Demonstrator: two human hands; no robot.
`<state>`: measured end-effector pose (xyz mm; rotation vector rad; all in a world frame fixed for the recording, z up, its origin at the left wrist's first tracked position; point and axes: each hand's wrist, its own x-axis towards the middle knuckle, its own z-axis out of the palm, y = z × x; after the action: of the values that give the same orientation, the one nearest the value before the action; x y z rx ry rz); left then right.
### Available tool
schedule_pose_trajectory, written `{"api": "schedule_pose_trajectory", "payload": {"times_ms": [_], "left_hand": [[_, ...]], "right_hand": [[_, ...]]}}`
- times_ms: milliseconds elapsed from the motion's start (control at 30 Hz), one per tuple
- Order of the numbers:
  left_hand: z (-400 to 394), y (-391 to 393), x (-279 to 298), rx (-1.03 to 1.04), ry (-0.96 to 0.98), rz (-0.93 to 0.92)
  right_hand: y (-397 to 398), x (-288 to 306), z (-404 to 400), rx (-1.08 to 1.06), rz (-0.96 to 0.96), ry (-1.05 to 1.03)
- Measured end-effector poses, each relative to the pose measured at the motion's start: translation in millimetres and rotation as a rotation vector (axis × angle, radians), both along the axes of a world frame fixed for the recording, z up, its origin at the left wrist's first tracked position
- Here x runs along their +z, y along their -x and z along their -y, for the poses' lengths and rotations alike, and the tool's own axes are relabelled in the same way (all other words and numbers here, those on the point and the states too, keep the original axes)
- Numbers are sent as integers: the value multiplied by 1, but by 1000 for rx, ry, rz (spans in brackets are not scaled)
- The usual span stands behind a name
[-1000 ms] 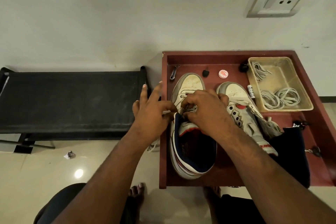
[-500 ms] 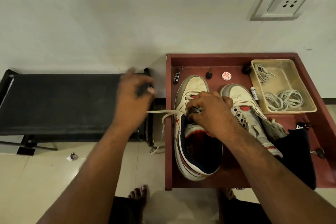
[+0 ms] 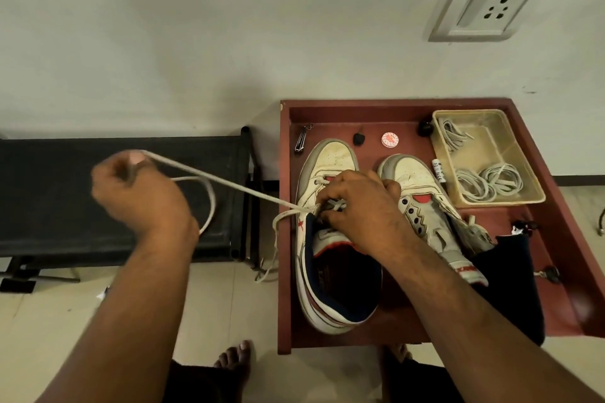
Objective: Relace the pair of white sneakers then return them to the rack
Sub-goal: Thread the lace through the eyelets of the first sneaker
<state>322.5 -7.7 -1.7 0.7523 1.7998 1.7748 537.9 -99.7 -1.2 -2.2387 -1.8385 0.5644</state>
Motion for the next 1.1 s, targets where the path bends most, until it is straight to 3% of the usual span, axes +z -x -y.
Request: {"api": "schedule_pose_trajectory", "payload": {"times_ms": [67,200,267,333,400,533,633,767,867,933,1100], "left_hand": [[5,-2,5,-142,8,-101],[30,-36,4,-1155,201,-625],[36,-47,0,-1394,373,-835],[39,-52,-2,-1408,456,-884],[40,-54,-2,-1407,463,-872],[26,-35,-2,-1314,408,-1023],[21,-20,0,-1333,479,-1053],[27,-27,5,-1406,443,-854],[29,-30,18,-1474,544,-465],[32,-32,20,-1465,646,-315],[35,-40,2,-1445,718,-434]], "right_hand": [[0,0,-1,0,-18,13],[1,0,-2,-2,-30,16],[0,0,-2,-2,-21,16],[0,0,-2,-3,-23,23],[0,1,-2,-2,-27,24],[1,5,-2,23,31,44],[4,8,-3,53,50,71],[-1,10,-2,10,55,81],[-12,16,-2,-43,-22,123],[-17,21,-3,-66,-66,167],[-20,24,-2,-63,-56,262]]}}
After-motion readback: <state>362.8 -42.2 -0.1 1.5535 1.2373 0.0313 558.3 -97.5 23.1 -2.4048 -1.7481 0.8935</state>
